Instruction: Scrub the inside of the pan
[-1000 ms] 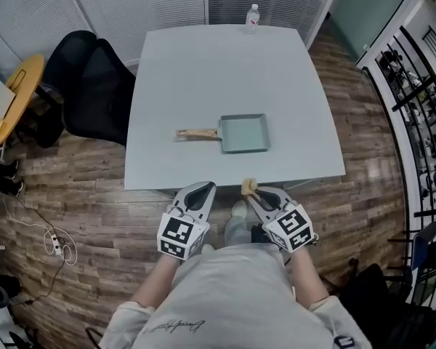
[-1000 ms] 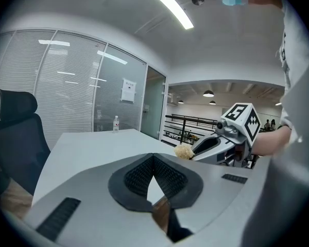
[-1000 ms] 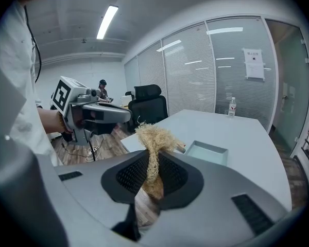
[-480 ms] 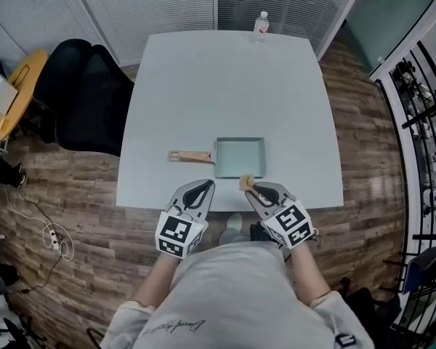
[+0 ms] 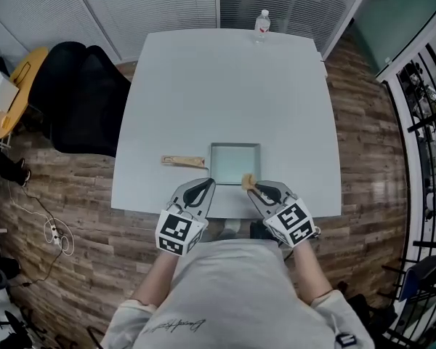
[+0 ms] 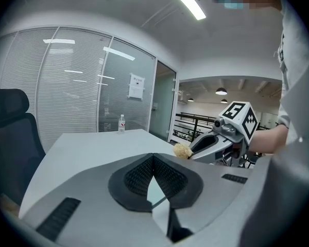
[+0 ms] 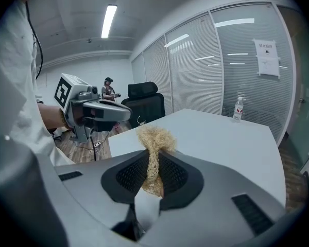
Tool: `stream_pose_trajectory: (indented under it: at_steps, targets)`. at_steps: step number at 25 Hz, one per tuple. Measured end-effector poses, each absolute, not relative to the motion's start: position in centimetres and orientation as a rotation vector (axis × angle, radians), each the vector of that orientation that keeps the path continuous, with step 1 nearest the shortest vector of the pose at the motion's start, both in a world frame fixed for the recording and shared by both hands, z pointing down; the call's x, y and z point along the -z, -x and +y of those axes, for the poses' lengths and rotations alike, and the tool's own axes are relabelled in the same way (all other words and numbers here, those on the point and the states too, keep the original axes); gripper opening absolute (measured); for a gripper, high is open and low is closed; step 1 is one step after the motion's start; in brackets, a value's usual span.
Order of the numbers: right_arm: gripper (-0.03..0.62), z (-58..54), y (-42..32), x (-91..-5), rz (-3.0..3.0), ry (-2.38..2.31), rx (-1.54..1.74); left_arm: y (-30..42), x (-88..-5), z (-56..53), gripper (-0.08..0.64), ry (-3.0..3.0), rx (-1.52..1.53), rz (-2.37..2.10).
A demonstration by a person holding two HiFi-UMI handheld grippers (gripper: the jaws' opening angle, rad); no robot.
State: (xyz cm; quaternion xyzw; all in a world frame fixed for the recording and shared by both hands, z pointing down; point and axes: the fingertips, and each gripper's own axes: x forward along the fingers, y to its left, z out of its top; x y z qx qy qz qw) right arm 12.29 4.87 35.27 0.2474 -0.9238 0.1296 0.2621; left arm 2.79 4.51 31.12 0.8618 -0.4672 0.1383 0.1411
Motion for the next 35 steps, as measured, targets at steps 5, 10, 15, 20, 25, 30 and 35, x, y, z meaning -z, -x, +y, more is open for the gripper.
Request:
stream_pose_trajectory:
  at_steps: [5,10,15,20,25,30,35]
  targets:
    - [0.069,4.4,-11.5,-35.7,-2.492,-0.655,-0.368,-2.0,-31.1,3.9,0.011,-2.489,-0.419,-1.335]
    - [0.069,3.7,-10.3,-35.3,-2.482,-0.67,-0.368,-1.0,-30.9,2.9,0.011,-2.505,-0.413,-1.296]
    - [0.069,3.3,-9.9,-35.5,-2.453,-0.688,-0.381,-0.1,-31.1,2.1,0.011,-2.521,-0.448,-1.252]
    - [0.069,3.1,-9.6,-36.0,-2.425,-0.697,-0.399,0.4,-31.7,2.0,0.011,-2.53,-0.465,-1.203]
    - [0.069,2.6,-9.3,-36.4,-2.4,-0.692,-0.389,0.9,-32.7,1.7,0.011,-2.519,-0.47,-1.174]
    - [0.069,2.1,-9.5,-36.9,-2.39,-0.696,-0.406,1.0,-33.5,1.6,0.011,-2.512,-0.502,-1.147]
    - [0.069,1.7,-8.8,-37.3,-2.379,-0.669,-0.42,1.5,-34.2,0.9,0.011,-2.508,-0.513,-1.135]
